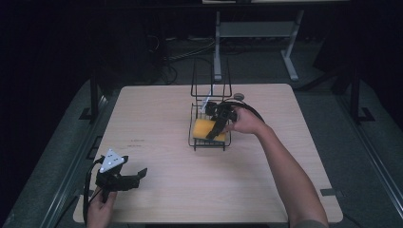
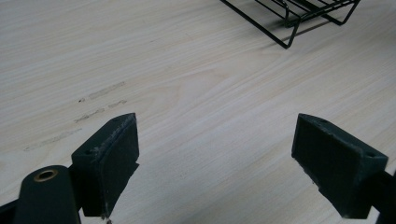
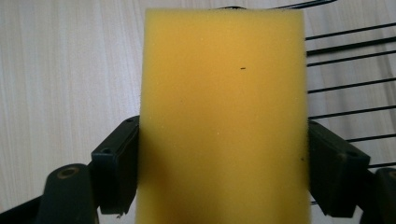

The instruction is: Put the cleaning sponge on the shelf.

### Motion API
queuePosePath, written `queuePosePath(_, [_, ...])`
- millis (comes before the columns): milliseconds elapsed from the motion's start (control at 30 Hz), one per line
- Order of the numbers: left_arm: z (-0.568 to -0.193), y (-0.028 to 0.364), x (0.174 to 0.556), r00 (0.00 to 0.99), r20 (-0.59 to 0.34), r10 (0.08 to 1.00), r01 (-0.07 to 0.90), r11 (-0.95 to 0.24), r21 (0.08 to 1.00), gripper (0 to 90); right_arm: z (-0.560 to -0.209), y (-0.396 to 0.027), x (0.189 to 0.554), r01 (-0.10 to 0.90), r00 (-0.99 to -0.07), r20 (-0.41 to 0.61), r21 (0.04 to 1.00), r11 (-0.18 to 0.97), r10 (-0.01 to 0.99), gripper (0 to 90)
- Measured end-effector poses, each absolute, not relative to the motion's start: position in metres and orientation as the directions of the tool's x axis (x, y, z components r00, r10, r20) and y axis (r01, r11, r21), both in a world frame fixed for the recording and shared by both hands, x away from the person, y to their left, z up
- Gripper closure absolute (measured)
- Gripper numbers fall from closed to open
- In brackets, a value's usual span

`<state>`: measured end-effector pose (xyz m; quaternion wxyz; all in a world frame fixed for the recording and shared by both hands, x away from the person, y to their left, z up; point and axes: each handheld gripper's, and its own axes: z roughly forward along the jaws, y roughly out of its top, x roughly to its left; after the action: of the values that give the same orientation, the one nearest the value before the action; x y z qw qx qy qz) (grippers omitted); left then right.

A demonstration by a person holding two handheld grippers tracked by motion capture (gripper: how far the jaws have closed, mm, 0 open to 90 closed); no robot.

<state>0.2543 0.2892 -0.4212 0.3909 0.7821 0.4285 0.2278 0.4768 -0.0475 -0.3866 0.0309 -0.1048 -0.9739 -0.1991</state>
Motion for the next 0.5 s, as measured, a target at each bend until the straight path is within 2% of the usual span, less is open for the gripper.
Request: queuePosePath(500, [-0.4228,0.2887,0.255,0.533,0.024,0.846,0.495,-0.335,0.802,14.3,-0.3857,-0.0426,0.4848,0.206,-0.978,0.093,0.372,0.905,0.184,22.1])
